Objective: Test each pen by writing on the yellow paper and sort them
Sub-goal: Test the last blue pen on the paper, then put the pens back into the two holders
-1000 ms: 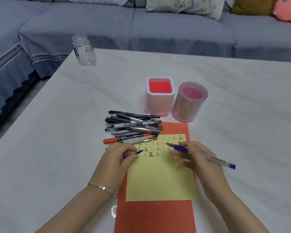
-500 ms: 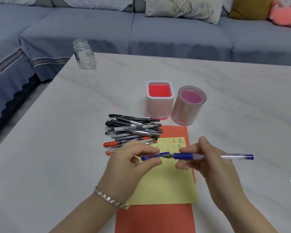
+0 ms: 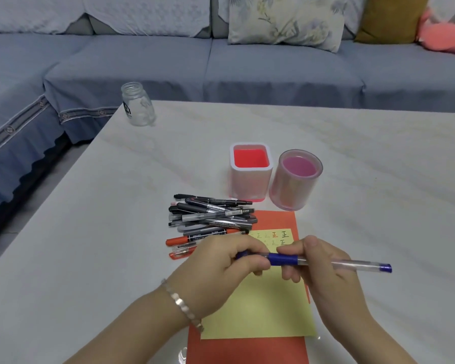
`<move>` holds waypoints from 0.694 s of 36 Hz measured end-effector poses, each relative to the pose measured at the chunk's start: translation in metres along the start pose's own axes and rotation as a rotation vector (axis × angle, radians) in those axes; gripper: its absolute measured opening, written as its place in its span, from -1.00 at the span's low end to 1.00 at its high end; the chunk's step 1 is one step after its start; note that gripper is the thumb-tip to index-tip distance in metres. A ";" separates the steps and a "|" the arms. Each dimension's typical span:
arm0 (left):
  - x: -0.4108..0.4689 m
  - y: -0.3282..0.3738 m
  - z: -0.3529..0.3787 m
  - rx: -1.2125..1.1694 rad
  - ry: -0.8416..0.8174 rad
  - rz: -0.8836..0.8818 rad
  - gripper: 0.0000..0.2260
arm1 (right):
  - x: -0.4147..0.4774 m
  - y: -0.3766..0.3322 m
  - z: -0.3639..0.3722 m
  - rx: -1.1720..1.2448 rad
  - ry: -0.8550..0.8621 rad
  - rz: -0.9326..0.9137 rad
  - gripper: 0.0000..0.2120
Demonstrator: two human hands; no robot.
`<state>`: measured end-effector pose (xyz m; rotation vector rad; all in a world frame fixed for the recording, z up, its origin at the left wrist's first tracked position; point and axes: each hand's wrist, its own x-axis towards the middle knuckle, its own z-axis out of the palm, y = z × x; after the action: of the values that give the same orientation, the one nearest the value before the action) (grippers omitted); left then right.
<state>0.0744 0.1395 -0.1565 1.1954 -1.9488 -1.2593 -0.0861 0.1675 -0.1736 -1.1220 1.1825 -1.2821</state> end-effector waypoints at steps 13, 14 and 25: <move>0.057 -0.042 -0.028 0.896 0.246 0.010 -0.68 | 0.032 -0.005 -0.050 -0.681 -0.284 -0.196 -0.50; 0.058 -0.050 -0.031 0.938 0.235 -0.033 -0.66 | 0.034 -0.004 -0.054 -0.687 -0.260 -0.250 -0.40; 0.059 -0.099 -0.030 1.138 0.191 0.048 -0.57 | 0.111 -0.037 -0.037 -0.560 0.441 -0.521 -0.77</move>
<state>0.1092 0.0570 -0.2355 1.6283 -2.5473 0.1317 -0.1311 0.0586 -0.1407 -1.6875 1.7172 -1.7073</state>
